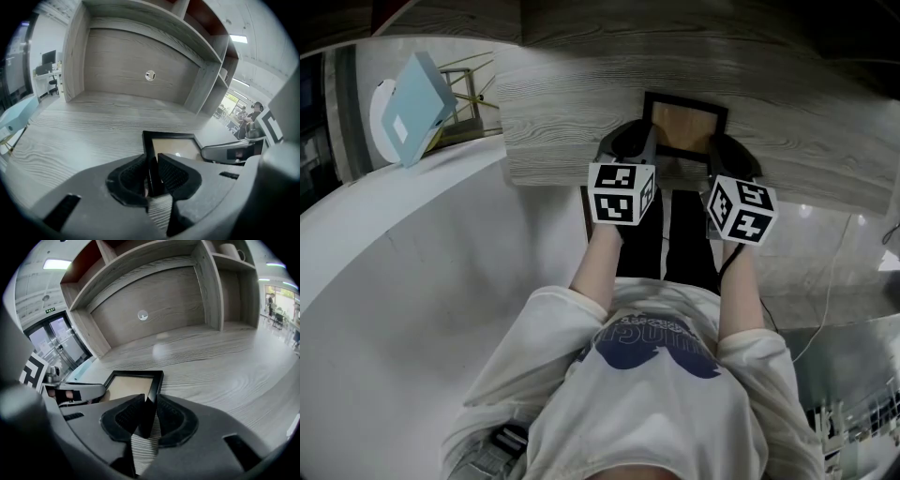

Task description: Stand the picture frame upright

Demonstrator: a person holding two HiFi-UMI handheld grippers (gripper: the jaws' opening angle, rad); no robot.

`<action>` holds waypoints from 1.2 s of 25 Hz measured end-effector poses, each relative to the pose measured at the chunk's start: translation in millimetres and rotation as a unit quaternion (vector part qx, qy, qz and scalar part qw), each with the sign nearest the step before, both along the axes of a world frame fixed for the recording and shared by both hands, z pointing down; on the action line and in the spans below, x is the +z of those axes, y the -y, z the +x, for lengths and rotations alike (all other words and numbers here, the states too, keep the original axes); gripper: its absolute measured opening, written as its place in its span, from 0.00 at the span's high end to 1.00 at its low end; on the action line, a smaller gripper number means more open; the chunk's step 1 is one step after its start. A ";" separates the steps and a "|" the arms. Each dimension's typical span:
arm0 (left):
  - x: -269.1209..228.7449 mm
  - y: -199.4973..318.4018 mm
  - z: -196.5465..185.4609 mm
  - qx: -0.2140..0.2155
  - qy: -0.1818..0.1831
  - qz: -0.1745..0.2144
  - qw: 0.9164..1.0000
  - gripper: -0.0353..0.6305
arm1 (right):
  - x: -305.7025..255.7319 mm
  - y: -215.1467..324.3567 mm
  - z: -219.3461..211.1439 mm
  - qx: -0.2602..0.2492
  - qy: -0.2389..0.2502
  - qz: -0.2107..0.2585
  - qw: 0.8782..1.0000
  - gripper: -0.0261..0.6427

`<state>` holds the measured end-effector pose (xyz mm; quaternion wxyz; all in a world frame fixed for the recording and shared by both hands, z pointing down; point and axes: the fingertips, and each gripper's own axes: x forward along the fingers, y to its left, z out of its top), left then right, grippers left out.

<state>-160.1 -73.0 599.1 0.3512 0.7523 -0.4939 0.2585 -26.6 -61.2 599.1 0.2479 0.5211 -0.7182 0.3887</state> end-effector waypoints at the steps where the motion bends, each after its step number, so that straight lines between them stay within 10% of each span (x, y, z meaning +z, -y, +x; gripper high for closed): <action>1: 0.1 0.0 -0.8 0.000 -0.001 -0.001 1.000 0.83 | 0.1 -0.2 0.1 0.003 0.005 -0.001 1.000 0.85; 30: -130.9 54.4 19.7 0.063 -0.041 0.127 0.989 0.84 | -135.3 36.1 21.5 0.080 0.024 0.139 0.987 0.86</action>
